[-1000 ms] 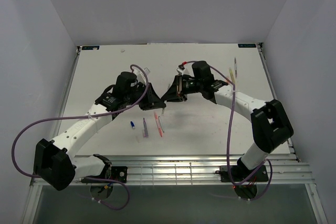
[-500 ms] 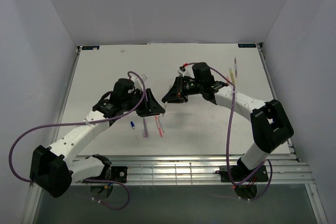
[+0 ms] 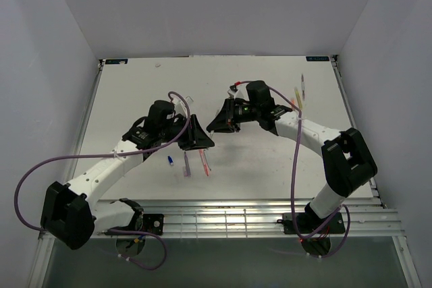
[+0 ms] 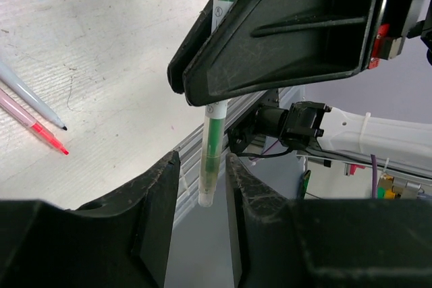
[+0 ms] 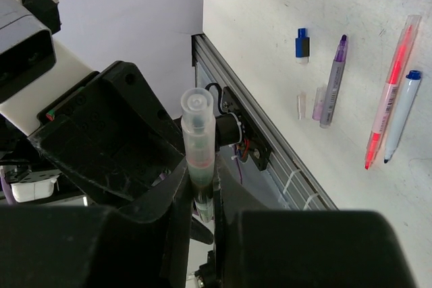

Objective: Open the pen caps

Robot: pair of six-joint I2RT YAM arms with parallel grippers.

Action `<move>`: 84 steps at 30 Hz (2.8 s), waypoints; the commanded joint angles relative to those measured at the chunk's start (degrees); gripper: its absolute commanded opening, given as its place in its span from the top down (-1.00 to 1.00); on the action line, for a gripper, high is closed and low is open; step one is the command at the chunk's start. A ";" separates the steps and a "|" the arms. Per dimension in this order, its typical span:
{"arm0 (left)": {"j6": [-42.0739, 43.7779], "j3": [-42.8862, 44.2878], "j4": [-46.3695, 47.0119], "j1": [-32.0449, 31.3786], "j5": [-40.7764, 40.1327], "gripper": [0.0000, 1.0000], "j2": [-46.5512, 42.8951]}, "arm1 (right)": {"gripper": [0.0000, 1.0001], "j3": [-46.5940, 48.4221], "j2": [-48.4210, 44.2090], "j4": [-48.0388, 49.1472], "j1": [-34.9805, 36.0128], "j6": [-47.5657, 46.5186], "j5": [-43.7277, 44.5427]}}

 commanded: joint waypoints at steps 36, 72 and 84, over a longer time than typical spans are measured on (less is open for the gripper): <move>0.41 -10.29 -1.46 -0.08 0.30 1.00 -13.47 | 0.85 32.91 22.37 -2.86 -9.34 -0.35 0.85; 5.94 11.43 -22.57 9.49 -37.69 1.00 22.82 | 0.73 13.49 19.46 -39.00 2.35 -36.14 16.85; 8.23 14.33 -22.39 11.08 -38.40 1.00 29.15 | 0.62 20.26 25.36 -41.38 2.35 -37.81 18.43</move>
